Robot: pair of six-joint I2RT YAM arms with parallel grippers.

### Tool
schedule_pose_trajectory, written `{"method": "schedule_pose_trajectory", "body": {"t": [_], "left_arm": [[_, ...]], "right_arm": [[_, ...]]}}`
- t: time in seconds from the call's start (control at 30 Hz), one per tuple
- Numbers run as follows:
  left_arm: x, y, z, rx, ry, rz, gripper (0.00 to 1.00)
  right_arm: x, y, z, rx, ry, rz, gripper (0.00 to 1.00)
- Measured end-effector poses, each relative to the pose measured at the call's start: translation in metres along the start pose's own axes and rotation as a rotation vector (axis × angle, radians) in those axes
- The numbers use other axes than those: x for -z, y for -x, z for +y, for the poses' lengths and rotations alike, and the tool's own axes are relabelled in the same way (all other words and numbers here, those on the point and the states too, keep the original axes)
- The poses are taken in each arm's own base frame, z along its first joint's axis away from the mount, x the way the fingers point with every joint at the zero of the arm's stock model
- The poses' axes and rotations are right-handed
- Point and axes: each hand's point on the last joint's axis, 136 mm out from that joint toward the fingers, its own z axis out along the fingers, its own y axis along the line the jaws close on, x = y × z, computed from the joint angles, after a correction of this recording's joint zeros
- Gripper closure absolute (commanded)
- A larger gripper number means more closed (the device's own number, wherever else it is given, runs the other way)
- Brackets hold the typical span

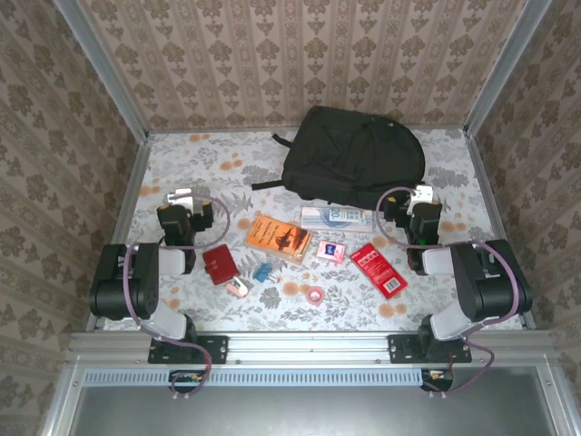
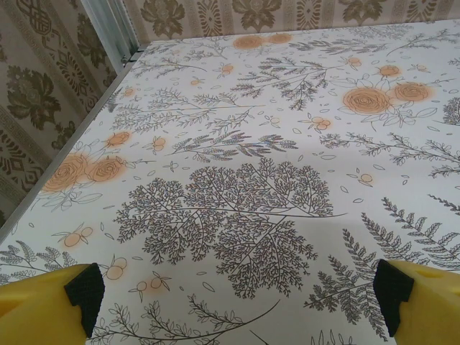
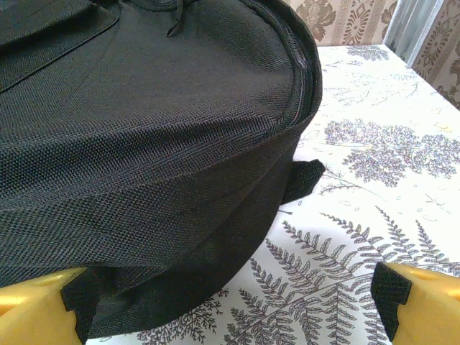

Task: Pack the student bag

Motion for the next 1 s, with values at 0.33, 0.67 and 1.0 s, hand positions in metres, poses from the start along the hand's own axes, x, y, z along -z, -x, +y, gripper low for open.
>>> {"method": "schedule_pose_trajectory", "body": {"t": [0.33, 0.67, 1.0], "left_arm": [[0.0, 0.0, 0.0, 0.0, 0.0, 0.0, 0.0], [0.0, 0.0, 0.0, 0.0, 0.0, 0.0, 0.0], [0.014, 0.014, -0.002, -0.026, 0.009, -0.007, 0.0]], "right_arm": [[0.0, 0.0, 0.0, 0.0, 0.0, 0.0, 0.0], [0.0, 0.0, 0.0, 0.0, 0.0, 0.0, 0.0], [0.011, 0.008, 0.007, 0.024, 0.018, 0.002, 0.0]]}}
